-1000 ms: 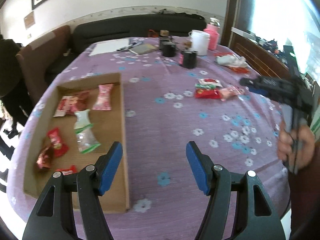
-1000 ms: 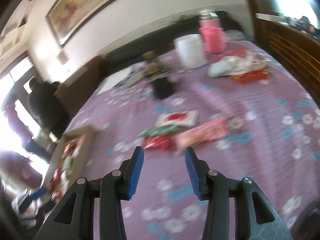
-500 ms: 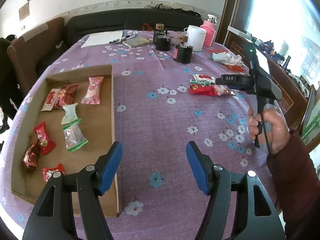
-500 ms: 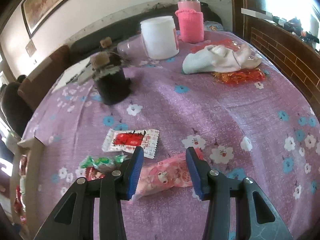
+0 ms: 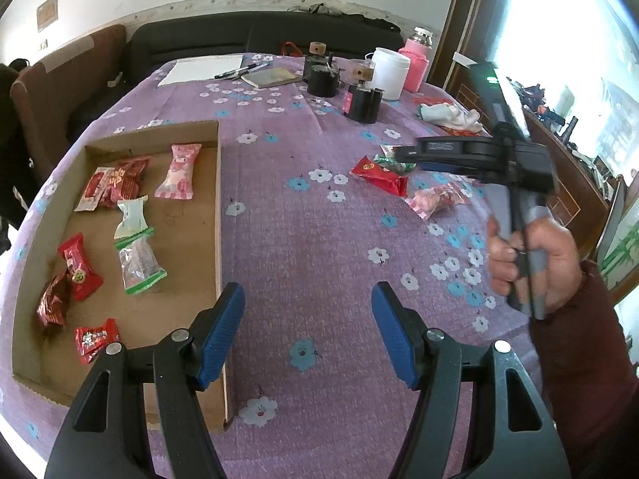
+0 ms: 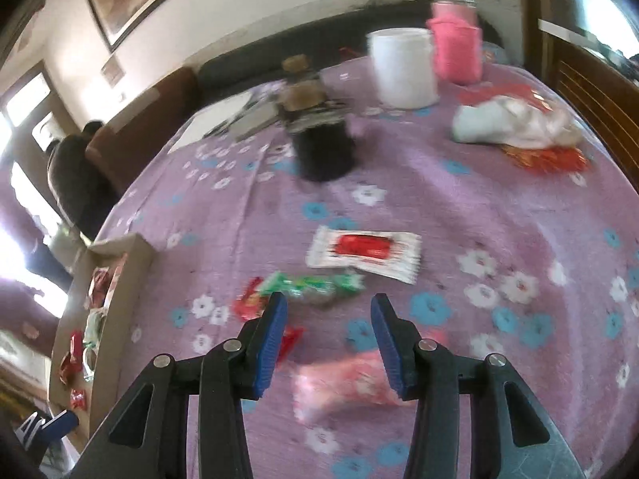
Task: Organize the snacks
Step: 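Grasp the pink cartoon bar with the right tool while the left tool grasps a red candy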
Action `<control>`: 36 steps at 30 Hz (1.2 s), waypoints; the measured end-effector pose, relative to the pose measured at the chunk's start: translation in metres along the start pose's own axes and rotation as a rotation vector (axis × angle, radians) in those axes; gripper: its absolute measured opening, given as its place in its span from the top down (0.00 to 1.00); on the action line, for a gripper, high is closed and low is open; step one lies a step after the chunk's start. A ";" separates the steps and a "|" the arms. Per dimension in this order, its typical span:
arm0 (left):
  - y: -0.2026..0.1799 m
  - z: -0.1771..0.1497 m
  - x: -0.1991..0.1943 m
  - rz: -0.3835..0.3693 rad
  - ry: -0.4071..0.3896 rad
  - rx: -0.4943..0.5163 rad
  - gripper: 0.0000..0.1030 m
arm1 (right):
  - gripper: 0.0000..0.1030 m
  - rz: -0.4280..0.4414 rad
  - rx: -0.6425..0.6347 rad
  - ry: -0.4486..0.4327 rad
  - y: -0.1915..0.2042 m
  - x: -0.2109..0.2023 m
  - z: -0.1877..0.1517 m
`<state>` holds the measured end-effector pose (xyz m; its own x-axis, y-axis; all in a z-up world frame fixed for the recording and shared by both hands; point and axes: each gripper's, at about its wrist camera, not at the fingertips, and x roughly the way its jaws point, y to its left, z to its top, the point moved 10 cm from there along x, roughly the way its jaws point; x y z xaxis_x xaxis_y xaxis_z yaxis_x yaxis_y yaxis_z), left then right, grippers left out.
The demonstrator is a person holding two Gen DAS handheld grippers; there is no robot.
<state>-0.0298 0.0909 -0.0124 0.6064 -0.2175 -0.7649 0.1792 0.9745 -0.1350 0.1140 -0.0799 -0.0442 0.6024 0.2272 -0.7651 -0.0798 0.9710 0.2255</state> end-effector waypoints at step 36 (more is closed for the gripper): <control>-0.020 0.047 0.034 -0.036 0.015 -0.034 0.37 | 0.61 -0.162 0.132 0.010 -0.028 0.001 -0.033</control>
<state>0.0232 0.0613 -0.0061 0.5881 -0.2518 -0.7685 0.1737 0.9674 -0.1841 0.0905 -0.1042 -0.0706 0.5909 0.0703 -0.8037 0.1229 0.9767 0.1758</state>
